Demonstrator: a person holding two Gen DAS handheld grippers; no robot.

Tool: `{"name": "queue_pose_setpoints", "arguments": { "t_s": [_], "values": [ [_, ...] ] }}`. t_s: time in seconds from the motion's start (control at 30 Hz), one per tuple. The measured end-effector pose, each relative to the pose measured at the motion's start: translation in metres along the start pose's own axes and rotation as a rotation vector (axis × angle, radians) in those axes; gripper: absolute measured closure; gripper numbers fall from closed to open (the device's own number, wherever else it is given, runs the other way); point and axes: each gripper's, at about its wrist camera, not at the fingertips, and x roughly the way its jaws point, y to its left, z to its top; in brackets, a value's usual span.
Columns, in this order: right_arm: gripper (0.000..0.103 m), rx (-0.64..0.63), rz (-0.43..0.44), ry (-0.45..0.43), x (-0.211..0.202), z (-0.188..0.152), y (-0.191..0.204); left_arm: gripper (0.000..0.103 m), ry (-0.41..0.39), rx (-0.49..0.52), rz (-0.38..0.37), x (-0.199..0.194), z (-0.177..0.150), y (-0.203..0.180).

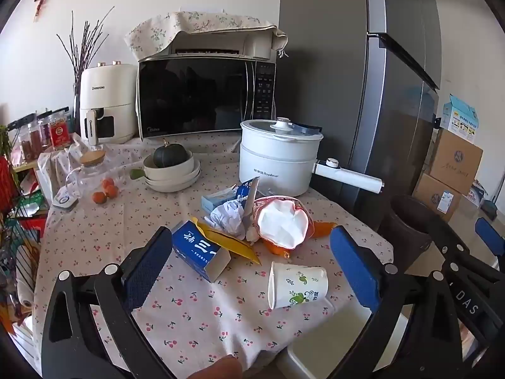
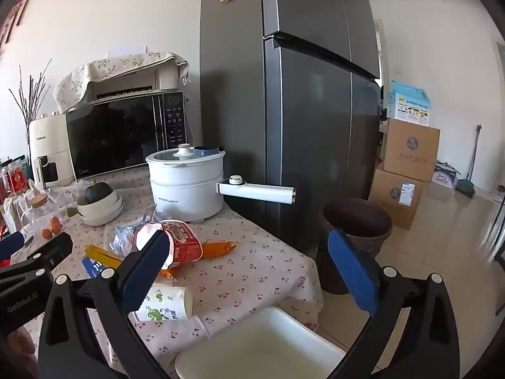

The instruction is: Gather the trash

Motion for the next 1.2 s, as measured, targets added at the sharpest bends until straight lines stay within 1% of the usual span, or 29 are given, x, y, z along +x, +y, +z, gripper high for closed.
{"name": "queue_pose_setpoints", "arguments": {
  "t_s": [0.1,0.2,0.33,0.67,1.2],
  "values": [
    [0.005,-0.007,-0.001,0.008,0.001,0.000,0.000,0.007,0.000,0.006,0.000,0.000,0.000,-0.003],
    [0.005,-0.002,0.001,0.011,0.001,0.000,-0.001,0.007,0.002,-0.009,-0.007,0.000,0.000,-0.001],
    [0.005,-0.007,0.000,0.009,0.003,-0.005,0.002,0.007,0.001,-0.012,-0.005,0.007,-0.011,0.000],
    [0.005,-0.010,0.003,0.022,0.007,-0.005,0.004,0.007,0.024,-0.028,-0.009,0.010,-0.009,0.006],
    [0.005,-0.012,0.008,0.029,0.011,-0.009,0.007,0.007,0.037,-0.031,-0.006,0.013,-0.011,0.008]
  ]
}}
